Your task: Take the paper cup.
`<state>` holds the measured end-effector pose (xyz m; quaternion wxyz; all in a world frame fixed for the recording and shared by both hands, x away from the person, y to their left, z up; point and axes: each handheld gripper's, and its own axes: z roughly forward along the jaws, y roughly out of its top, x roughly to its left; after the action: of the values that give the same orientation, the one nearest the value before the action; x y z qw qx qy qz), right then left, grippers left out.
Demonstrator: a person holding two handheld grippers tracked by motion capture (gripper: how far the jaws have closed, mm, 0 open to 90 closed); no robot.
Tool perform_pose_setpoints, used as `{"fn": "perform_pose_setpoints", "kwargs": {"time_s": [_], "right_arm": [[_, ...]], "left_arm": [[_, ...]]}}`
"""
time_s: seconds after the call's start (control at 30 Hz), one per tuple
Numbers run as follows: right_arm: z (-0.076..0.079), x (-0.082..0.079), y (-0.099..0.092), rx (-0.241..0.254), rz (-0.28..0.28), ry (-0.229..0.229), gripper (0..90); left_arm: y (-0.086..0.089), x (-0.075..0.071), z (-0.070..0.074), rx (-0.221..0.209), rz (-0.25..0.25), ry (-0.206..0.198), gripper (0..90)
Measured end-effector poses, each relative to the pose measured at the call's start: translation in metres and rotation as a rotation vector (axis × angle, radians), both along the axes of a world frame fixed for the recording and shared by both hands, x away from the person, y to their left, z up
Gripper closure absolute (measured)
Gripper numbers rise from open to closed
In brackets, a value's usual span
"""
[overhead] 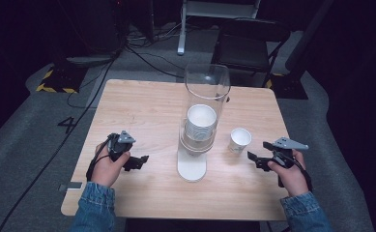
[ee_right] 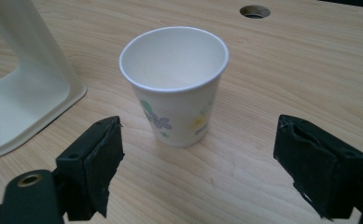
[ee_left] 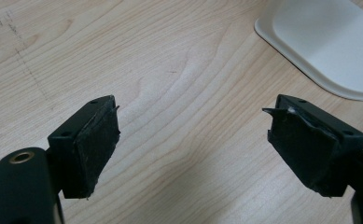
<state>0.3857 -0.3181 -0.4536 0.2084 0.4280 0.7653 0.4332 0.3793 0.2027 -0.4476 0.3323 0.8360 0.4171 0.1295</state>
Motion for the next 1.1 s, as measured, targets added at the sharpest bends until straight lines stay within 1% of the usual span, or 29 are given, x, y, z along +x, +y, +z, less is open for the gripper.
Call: {"fn": "perform_pose_setpoints", "kwargs": {"time_s": [0.07,0.1,0.17,0.2,0.27,0.3,0.33,0.37,0.43,0.47,0.53,0.63,0.73,0.83,0.97,1.07,1.1], "right_arm": [[0.001,-0.005,-0.009,0.002,-0.017,-0.002,16.4],[0.000,-0.006,-0.013,0.001,-0.024,-0.001,16.3],[0.000,-0.009,-0.020,0.002,-0.040,0.002,16.4],[-0.001,-0.011,-0.024,-0.002,-0.044,-0.001,16.4],[-0.001,-0.014,-0.030,0.000,-0.060,0.005,16.3],[-0.002,-0.015,-0.034,-0.007,-0.068,0.007,16.3],[-0.003,-0.015,-0.037,-0.016,-0.080,0.007,16.3],[-0.004,-0.016,-0.041,-0.025,-0.087,0.011,16.3],[-0.008,-0.016,-0.048,-0.028,-0.105,0.029,16.3],[-0.011,-0.016,-0.051,-0.034,-0.110,0.037,16.3],[-0.015,-0.016,-0.056,-0.045,-0.116,0.052,16.3],[-0.020,-0.015,-0.060,-0.054,-0.125,0.068,16.3],[-0.026,-0.013,-0.062,-0.083,-0.138,0.085,16.4],[-0.032,-0.011,-0.062,-0.093,-0.146,0.102,16.4],[-0.037,-0.009,-0.061,-0.090,-0.158,0.100,16.4],[-0.040,-0.008,-0.060,-0.100,-0.155,0.100,16.5],[-0.040,-0.008,-0.059,-0.105,-0.151,0.095,16.5]], "left_arm": [[-0.001,0.001,-0.001,0.000,-0.001,-0.005,16.3],[-0.002,0.001,-0.001,0.000,-0.006,0.000,16.3],[-0.003,0.001,-0.001,0.009,-0.014,0.000,16.3],[-0.004,0.001,-0.001,0.001,-0.012,0.000,16.3],[-0.004,0.000,-0.001,0.002,-0.015,0.002,16.3],[-0.003,0.000,-0.001,0.009,-0.015,-0.002,16.3],[-0.003,0.000,-0.001,0.003,-0.009,0.006,16.3],[-0.002,0.000,-0.001,0.001,-0.014,0.000,16.3],[0.000,0.000,-0.002,0.002,-0.003,0.002,16.3],[0.001,0.000,-0.002,0.014,-0.001,-0.001,16.3],[0.002,0.001,-0.003,0.015,0.002,0.000,16.3],[0.003,0.001,-0.005,0.014,-0.003,0.018,16.3],[0.002,0.000,-0.005,0.011,-0.007,0.021,16.3],[0.002,0.000,-0.004,0.009,-0.004,0.019,16.3],[0.002,0.000,-0.005,0.015,-0.001,0.021,16.3],[0.002,0.000,-0.004,0.022,-0.003,0.010,16.3],[0.002,0.000,-0.003,0.019,-0.008,0.017,16.3]]}}
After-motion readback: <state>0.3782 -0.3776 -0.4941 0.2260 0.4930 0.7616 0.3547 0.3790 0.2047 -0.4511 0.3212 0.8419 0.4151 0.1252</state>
